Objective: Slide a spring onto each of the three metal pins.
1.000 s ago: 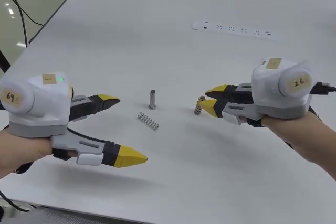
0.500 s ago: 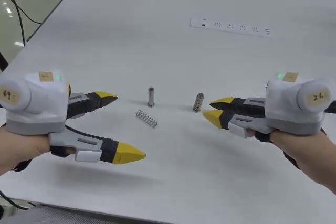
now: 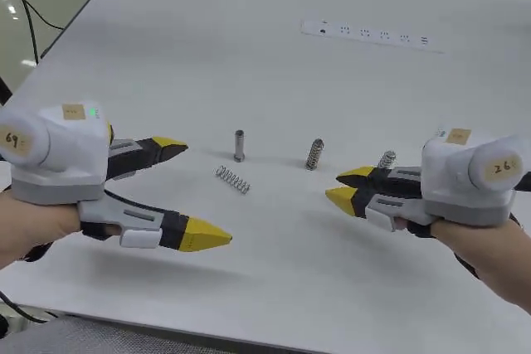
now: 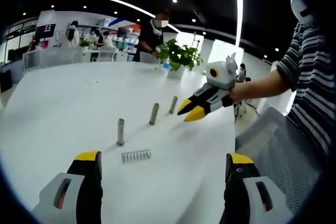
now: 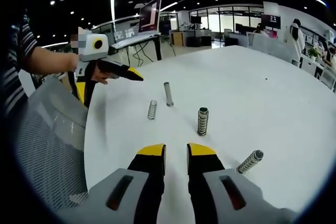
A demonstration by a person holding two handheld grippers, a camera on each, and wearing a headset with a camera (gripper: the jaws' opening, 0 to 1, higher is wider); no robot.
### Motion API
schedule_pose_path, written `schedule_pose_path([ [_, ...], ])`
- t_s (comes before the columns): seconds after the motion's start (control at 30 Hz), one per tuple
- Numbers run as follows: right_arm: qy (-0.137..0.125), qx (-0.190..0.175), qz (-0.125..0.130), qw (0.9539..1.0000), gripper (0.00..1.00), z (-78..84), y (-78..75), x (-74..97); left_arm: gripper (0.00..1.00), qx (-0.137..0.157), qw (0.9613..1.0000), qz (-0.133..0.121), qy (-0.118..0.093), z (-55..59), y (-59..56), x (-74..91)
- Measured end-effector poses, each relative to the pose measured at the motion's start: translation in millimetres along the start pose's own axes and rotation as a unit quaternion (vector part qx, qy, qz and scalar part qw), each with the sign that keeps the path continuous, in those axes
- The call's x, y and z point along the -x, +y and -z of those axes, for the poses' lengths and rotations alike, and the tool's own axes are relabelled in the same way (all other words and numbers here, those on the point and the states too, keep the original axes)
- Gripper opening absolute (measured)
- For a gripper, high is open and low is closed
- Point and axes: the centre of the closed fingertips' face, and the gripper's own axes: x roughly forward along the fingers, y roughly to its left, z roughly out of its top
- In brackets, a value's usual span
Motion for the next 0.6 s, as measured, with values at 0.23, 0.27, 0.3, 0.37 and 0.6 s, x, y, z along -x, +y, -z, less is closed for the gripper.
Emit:
schedule_pose_path([
  [0.23, 0.008, -0.002, -0.009, 0.9999, 0.13, 6.3, 8.1, -7.9, 0.95, 0.002, 1.0, -0.003, -0.001, 0.1, 0.9, 2.4],
  [0.27, 0.009, -0.003, -0.01, 0.9999, 0.13, 7.0, 9.3, -9.5, 0.95, 0.002, 1.0, -0.003, -0.001, 0.2, 1.1, 2.7],
  [0.3, 0.011, -0.003, -0.011, 0.9999, 0.13, 7.5, 10.0, -10.3, 0.95, 0.003, 1.0, -0.004, -0.001, 0.4, 1.3, 3.1],
  [0.37, 0.014, -0.002, -0.013, 0.9998, 0.13, 8.7, 11.5, -12.4, 0.95, 0.004, 1.0, -0.004, -0.001, 1.0, 1.0, 3.4],
  [0.6, 0.02, 0.01, -0.019, 0.9996, 0.13, 3.9, 17.8, -22.3, 0.95, 0.006, 1.0, -0.003, 0.002, 4.5, -0.4, 3.8],
])
